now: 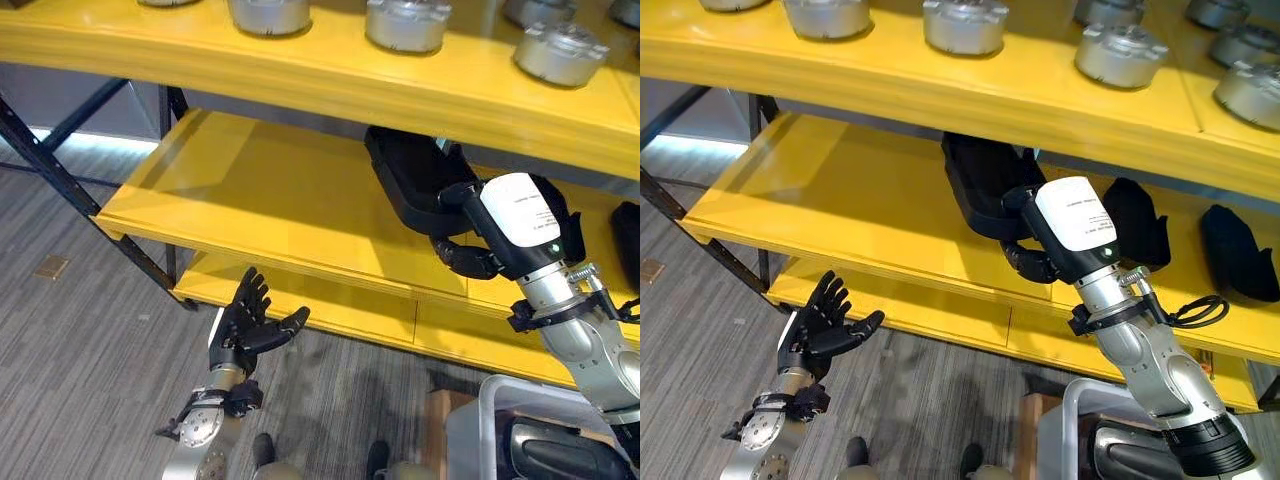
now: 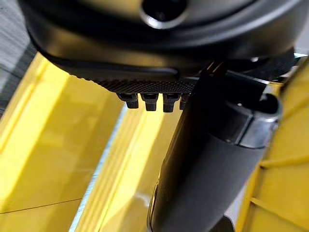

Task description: Move parts from the plastic box to the shelf.

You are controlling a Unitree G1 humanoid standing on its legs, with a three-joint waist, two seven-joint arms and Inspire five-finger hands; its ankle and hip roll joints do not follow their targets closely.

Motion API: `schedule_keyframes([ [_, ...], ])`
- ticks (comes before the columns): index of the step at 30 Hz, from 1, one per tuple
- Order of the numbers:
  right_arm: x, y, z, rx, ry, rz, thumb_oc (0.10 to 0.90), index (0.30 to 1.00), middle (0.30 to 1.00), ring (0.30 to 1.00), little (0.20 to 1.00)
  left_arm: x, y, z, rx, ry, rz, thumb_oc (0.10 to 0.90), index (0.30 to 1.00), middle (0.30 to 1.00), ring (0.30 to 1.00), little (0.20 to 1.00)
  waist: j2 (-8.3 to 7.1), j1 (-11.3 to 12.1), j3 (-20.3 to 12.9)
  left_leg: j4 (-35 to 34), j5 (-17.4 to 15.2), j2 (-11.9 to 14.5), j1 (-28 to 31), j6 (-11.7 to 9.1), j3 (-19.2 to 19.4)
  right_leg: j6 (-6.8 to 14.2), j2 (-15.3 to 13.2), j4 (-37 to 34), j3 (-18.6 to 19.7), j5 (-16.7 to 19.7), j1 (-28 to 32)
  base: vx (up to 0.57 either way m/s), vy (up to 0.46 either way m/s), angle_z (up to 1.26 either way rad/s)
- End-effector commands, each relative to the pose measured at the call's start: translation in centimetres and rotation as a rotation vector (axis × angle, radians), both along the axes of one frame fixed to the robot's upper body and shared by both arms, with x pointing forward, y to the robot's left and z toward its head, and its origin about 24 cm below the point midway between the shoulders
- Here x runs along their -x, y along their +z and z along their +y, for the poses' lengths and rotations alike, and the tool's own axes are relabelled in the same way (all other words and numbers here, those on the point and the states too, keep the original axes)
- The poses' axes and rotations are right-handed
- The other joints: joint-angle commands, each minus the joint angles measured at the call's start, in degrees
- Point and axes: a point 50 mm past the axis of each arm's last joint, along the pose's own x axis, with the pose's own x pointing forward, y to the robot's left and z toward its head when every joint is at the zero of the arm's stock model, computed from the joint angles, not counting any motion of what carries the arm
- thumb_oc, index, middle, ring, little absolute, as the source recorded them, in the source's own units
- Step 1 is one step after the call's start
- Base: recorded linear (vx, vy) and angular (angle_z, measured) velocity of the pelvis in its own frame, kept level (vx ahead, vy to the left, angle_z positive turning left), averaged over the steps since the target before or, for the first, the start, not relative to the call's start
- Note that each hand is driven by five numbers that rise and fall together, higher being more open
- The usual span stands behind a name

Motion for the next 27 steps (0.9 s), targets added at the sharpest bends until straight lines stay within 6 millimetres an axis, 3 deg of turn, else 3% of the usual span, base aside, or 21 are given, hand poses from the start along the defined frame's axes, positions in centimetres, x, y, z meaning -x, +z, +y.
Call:
schedule_keyframes([
  [1, -0.6, 6.5, 1.4, -0.035, 0.074, -0.299, 0.4, 0.3, 0.3, 0.3, 0.3, -0.9, 5.7, 0.6, -0.033, -0.038, -0.295, 0.9, 1.0, 1.0, 1.0, 1.0, -1.56, 1.6, -5.6, 6.7, -1.0, 0.1, -3.6, 0.1, -0.2, 3.7, -6.9, -3.3, 0.8, -1.3, 9.4, 0.07, 0.096, -0.09],
  [7, -2.4, 7.0, 1.4, -0.01, 0.046, -0.263, 0.4, 0.3, 0.3, 0.3, 0.3, -1.2, 6.6, 0.5, -0.041, -0.062, -0.326, 0.9, 1.0, 1.0, 1.0, 1.0, -2.69, 3.5, -5.3, 9.4, -3.0, -1.7, -6.8, 0.4, 1.5, 5.7, -9.6, -5.1, 0.1, 1.1, 7.7, 0.06, 0.094, -0.13],
  [14, -3.7, 8.3, -0.1, 0.028, -0.045, -0.266, 0.4, 0.3, 0.3, 0.3, 0.3, -1.2, 6.9, 0.4, -0.039, -0.087, -0.337, 0.9, 1.0, 1.0, 1.0, 1.0, -2.5, 4.4, -4.1, 9.8, -2.3, -1.6, -10.8, -0.1, 1.3, 6.2, -9.7, -6.3, -0.6, 2.6, 4.7, 0.0, 0.002, 0.01],
  [20, -5.8, 9.4, -2.1, 0.072, -0.161, -0.237, 0.4, 0.3, 0.3, 0.3, 0.3, -1.3, 7.2, 0.4, -0.04, -0.11, -0.342, 0.9, 1.0, 1.0, 1.0, 1.0, -0.94, 5.5, -1.4, 9.4, -1.0, -1.0, -13.2, -0.8, 1.0, 6.1, -9.3, -5.3, -0.5, 2.8, 1.1, -0.04, -0.017, -0.01],
  [27, -7.9, 10.6, -3.7, 0.049, -0.26, -0.192, 0.4, 0.3, 0.3, 0.3, 0.3, -1.3, 7.7, 0.5, -0.037, -0.115, -0.366, 0.9, 1.0, 1.0, 1.0, 1.0, 1.91, 5.7, 1.9, 10.8, -0.4, 0.2, -15.9, -1.0, 1.4, 5.6, -8.9, -1.7, 1.1, 2.2, -4.6, -0.06, -0.012, -0.02],
])
